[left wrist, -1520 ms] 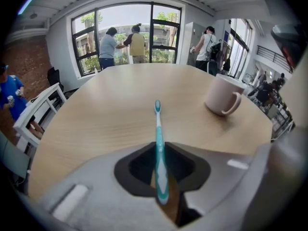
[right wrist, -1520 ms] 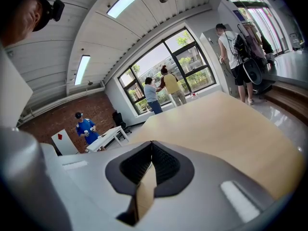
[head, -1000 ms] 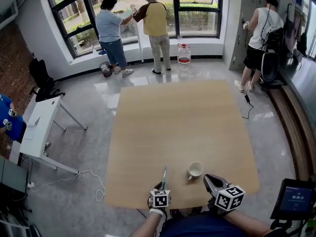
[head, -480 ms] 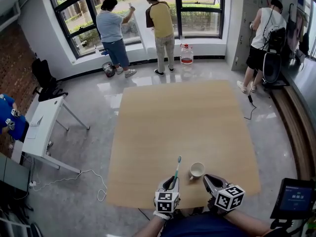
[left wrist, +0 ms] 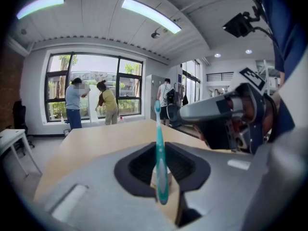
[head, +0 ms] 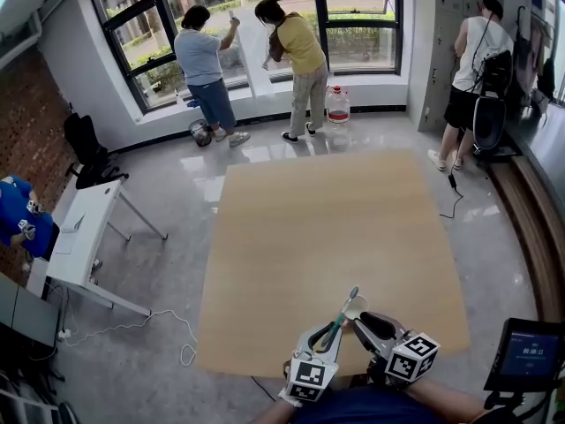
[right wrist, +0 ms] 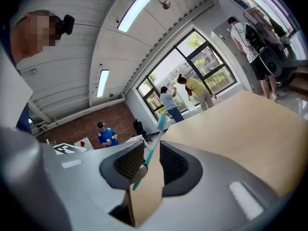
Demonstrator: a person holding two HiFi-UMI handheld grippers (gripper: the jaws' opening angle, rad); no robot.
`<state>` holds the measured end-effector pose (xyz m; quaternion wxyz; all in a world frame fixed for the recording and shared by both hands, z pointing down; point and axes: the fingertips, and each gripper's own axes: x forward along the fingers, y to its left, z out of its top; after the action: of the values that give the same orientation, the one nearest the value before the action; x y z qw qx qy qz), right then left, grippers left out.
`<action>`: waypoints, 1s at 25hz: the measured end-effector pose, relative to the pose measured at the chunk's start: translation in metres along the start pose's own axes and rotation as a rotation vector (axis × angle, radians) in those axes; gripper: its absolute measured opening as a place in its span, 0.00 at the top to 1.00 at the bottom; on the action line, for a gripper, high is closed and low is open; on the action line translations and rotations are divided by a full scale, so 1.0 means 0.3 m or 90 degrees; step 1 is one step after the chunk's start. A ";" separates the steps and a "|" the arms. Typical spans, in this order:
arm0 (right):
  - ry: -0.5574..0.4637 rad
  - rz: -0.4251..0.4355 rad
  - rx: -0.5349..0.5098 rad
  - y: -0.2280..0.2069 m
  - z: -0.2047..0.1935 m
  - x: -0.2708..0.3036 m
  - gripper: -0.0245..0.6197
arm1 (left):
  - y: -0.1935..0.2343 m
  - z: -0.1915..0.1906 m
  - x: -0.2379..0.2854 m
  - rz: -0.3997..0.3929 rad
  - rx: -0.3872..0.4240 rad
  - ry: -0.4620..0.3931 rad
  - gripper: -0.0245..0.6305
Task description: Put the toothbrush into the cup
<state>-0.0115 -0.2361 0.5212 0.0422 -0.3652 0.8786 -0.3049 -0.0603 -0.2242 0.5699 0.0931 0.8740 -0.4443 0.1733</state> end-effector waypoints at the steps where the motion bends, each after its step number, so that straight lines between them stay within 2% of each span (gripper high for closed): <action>1: -0.007 0.011 0.007 0.008 0.006 0.003 0.77 | -0.003 0.007 -0.003 -0.001 0.011 -0.004 0.87; 5: -0.032 0.040 0.038 0.020 0.027 0.005 0.73 | -0.024 0.043 -0.017 -0.019 0.019 -0.032 0.87; 9: -0.053 0.071 0.068 0.032 0.047 0.004 0.72 | -0.053 0.084 -0.033 -0.049 0.006 -0.064 0.87; 15: -0.066 0.092 0.086 0.050 0.070 0.010 0.71 | -0.089 0.108 -0.042 -0.090 0.026 -0.081 0.87; 20: -0.064 0.072 0.097 0.015 0.061 0.008 0.79 | -0.116 0.109 -0.040 -0.115 0.056 -0.082 0.87; 22: -0.060 0.063 0.101 0.007 0.058 0.005 0.87 | -0.126 0.110 -0.040 -0.120 0.065 -0.081 0.87; 25: -0.059 0.062 0.097 0.010 0.062 -0.002 0.88 | -0.132 0.116 -0.041 -0.118 0.072 -0.080 0.87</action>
<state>-0.0072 -0.2436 0.5043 0.1251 -0.3319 0.8666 -0.3509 -0.0274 -0.2028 0.5326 0.0315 0.9244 -0.3559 0.1334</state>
